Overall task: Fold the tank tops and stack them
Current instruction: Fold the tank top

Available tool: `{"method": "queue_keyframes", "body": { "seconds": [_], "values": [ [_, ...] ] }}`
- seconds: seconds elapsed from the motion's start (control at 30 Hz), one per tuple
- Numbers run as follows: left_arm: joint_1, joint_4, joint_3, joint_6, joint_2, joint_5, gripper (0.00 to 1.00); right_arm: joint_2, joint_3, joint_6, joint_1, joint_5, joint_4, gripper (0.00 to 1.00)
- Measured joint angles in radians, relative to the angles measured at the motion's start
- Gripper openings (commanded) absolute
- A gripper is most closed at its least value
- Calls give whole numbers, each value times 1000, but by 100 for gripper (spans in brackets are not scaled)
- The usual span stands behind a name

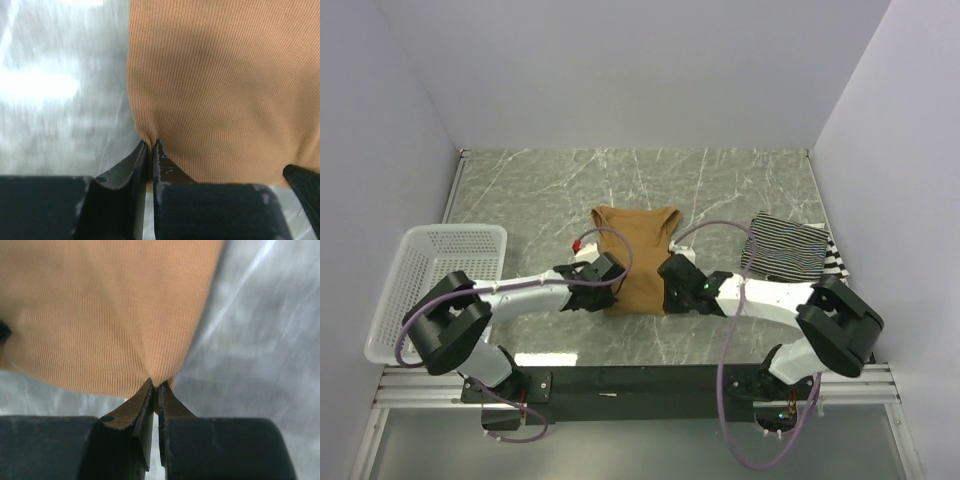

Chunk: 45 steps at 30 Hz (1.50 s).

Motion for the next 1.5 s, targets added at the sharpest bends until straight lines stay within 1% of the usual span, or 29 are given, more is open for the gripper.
{"method": "queue_keyframes", "body": {
  "seconds": [0.1, 0.17, 0.2, 0.23, 0.27, 0.3, 0.33, 0.43, 0.5, 0.57, 0.63, 0.67, 0.7, 0.77, 0.8, 0.83, 0.93, 0.97, 1.07, 1.13, 1.27, 1.4, 1.5],
  "values": [
    [-63, -41, -45, -26, -64, 17, 11, -79, -57, 34, 74, 4, -40, 11],
    [-119, -86, -79, -53, -123, 36, 15, -140, -101, 69, 139, 2, -69, 18],
    [-145, -108, -92, -66, -150, 48, 24, -169, -121, 88, 166, 0, -84, 22],
    [-167, -126, -101, -74, -172, 58, 29, -194, -136, 105, 190, -3, -101, 36],
    [-187, -148, -107, -85, -195, 67, 33, -217, -146, 120, 208, -5, -120, 43],
    [-196, -169, -108, -95, -216, 73, 42, -239, -155, 135, 217, -6, -135, 49],
    [-198, -184, -108, -98, -234, 76, 45, -256, -161, 141, 219, -5, -146, 57],
    [-177, -233, -80, -103, -296, 71, 48, -321, -163, 156, 206, 10, -193, 59],
    [-129, -253, -32, -96, -326, 65, 48, -359, -153, 151, 167, 17, -216, 59],
    [-45, -252, 29, -86, -348, 55, 43, -390, -127, 132, 94, 21, -227, 58],
    [81, -233, 79, -74, -357, 48, 38, -403, -90, 100, -12, 8, -219, 57],
    [132, -221, 90, -72, -357, 40, 36, -404, -67, 83, -72, 8, -210, 56],
    [205, -202, 98, -71, -354, 26, 33, -397, -47, 71, -119, 9, -203, 54],
    [306, -181, 101, -73, -339, -2, 29, -369, 6, 39, -225, 9, -180, 50],
    [350, -166, 103, -74, -321, -13, 22, -343, 34, 26, -267, 9, -166, 47],
    [384, -152, 105, -72, -299, -11, 18, -314, 62, 12, -308, 4, -152, 39],
    [483, -115, 153, -56, -159, -2, 2, -210, 137, -16, -406, -26, -103, 33],
    [505, -101, 172, -49, -108, 2, 0, -173, 157, -22, -435, -40, -84, 33],
    [551, -60, 220, -30, 14, 26, 1, -72, 204, -35, -489, -61, -58, 31],
    [560, -43, 247, -21, 85, 47, 1, -6, 233, -43, -503, -71, -45, 25],
    [559, 4, 273, -12, 192, 105, 1, 97, 260, -48, -510, -91, -24, 24],
    [548, 37, 284, -5, 254, 147, 1, 191, 277, -47, -512, -108, -9, 22],
    [531, 53, 291, -2, 270, 171, 1, 250, 292, -47, -515, -120, 8, 20]
  ]
}}
